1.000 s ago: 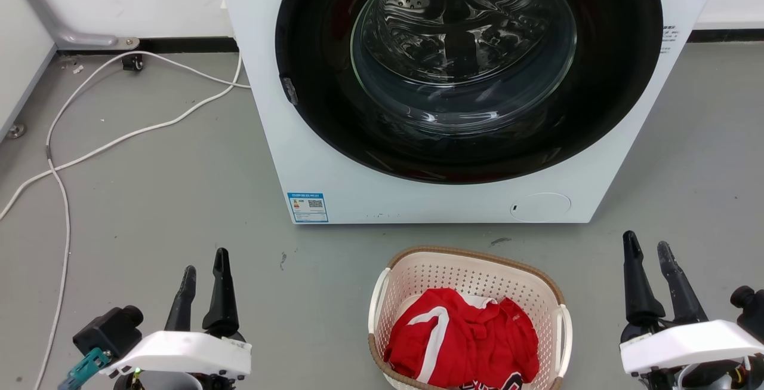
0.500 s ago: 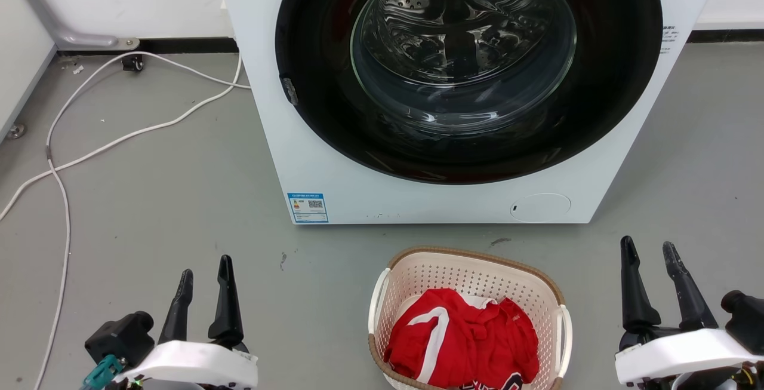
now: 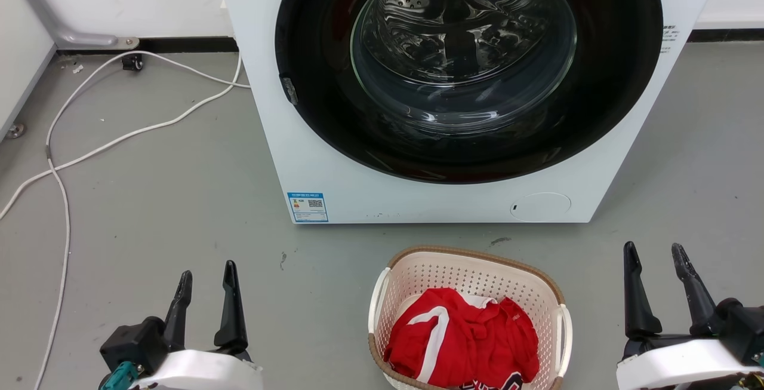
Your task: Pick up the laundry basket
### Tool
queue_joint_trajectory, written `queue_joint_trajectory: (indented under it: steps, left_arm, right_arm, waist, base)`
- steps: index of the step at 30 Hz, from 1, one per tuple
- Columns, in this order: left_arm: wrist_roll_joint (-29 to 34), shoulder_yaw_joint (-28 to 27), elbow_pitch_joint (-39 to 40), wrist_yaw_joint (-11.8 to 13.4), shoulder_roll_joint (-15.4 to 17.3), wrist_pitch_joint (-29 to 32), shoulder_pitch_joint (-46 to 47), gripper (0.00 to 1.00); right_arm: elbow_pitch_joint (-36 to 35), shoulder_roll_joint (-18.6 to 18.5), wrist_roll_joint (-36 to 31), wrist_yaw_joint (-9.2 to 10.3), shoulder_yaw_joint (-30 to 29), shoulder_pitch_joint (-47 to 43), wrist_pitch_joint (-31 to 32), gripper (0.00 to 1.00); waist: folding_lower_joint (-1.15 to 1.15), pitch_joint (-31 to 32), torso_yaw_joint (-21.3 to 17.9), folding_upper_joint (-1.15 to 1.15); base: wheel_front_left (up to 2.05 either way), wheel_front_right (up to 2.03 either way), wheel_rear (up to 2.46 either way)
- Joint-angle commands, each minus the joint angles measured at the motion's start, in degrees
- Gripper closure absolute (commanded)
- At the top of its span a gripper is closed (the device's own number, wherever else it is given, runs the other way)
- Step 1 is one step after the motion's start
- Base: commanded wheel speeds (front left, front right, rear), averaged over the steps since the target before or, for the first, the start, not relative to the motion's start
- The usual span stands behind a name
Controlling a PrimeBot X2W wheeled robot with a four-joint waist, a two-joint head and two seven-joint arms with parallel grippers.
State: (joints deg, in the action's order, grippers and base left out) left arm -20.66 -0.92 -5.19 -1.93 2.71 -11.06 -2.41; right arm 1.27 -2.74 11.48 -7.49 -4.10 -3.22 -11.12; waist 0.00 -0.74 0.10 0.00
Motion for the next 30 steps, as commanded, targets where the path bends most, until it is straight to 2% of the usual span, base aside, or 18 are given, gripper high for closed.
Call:
queue_joint_trajectory:
  steps: [1, 30]
  left_arm:
    - [1.7, 0.1, 0.6, 0.2, 0.2, -0.6, -0.5, 0.00]
    - [9.8, -0.3, 0.0, -1.2, 0.3, -3.8, -2.3, 0.00]
  right_arm:
    - [-0.8, -0.2, -1.7, 0.00, -0.1, -0.4, -0.6, 0.00]
    - [-3.2, -0.2, -11.5, 0.01, -0.6, -2.6, -3.7, 0.00]
  waist:
    - [0.00, 0.0, 0.0, 0.00]
    - [0.00, 0.1, -0.1, 0.00]
  base:
    - [0.00, 0.00, 0.00]
    - [0.00, 0.00, 0.00]
